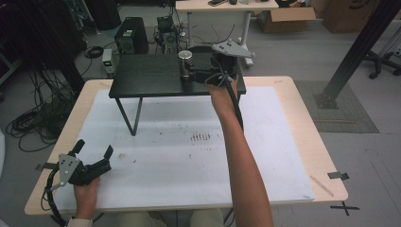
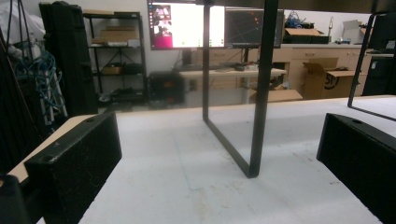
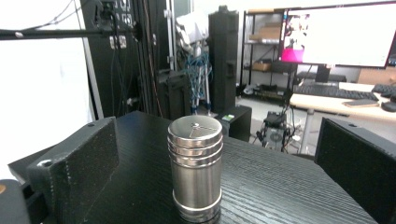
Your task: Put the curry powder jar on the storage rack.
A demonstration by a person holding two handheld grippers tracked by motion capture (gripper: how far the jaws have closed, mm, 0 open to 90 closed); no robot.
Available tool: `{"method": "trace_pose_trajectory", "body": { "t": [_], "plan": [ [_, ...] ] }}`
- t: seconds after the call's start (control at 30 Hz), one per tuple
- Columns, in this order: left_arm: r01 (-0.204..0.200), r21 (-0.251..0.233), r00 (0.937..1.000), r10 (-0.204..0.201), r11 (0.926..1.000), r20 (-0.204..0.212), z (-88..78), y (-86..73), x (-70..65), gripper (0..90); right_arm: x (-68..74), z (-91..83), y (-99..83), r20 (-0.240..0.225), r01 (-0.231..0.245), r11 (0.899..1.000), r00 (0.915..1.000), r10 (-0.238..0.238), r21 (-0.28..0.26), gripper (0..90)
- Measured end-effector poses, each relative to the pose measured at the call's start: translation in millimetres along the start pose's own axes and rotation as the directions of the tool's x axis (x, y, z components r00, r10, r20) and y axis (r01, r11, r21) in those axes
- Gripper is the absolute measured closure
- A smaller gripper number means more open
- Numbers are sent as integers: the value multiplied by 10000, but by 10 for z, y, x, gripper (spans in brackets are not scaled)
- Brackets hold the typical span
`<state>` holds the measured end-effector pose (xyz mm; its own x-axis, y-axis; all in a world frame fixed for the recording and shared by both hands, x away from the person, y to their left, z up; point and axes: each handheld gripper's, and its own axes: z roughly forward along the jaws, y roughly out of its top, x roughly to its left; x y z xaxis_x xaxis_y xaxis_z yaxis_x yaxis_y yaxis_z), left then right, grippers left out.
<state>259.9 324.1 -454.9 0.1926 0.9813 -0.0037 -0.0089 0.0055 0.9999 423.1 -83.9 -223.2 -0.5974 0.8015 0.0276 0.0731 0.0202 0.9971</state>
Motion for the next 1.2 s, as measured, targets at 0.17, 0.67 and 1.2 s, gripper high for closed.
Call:
{"method": "trace_pose_trajectory", "body": {
  "t": [0.17, 0.67, 1.2],
  "plan": [
    [-27, 25, 10000, 27, 10000, -4, -1, 1, 0, 3, -17, -177, 0, -157, 50, 9996, 9999, -54, -294, 0],
    [-51, 54, 10000, 51, 10000, -3, 1, 1, -1, 3, -4, -663, -164, -443, 292, 9974, 9985, -321, -652, 0],
    [-59, 56, 10000, 59, 10000, 5, 3, 2, -5, 3, 20, -1154, -435, -183, 484, 9950, 9986, -502, -876, 0]
  ]
}}
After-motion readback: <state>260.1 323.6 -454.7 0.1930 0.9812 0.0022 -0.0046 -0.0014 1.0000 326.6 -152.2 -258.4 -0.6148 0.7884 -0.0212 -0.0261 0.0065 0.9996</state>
